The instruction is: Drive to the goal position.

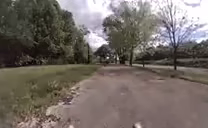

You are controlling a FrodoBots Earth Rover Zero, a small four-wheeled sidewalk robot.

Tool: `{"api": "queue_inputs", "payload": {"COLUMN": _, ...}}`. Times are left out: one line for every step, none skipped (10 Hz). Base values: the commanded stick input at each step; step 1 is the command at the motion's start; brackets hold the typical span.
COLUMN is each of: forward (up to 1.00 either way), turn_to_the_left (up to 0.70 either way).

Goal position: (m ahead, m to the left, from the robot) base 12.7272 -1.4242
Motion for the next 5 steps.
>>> {"api": "queue_inputs", "payload": {"forward": 1.0, "turn_to_the_left": 0.0}}
{"api": "queue_inputs", "payload": {"forward": 1.0, "turn_to_the_left": 0.0}}
{"api": "queue_inputs", "payload": {"forward": 1.0, "turn_to_the_left": 0.0}}
{"api": "queue_inputs", "payload": {"forward": 1.0, "turn_to_the_left": 0.0}}
{"api": "queue_inputs", "payload": {"forward": 1.0, "turn_to_the_left": 0.0}}
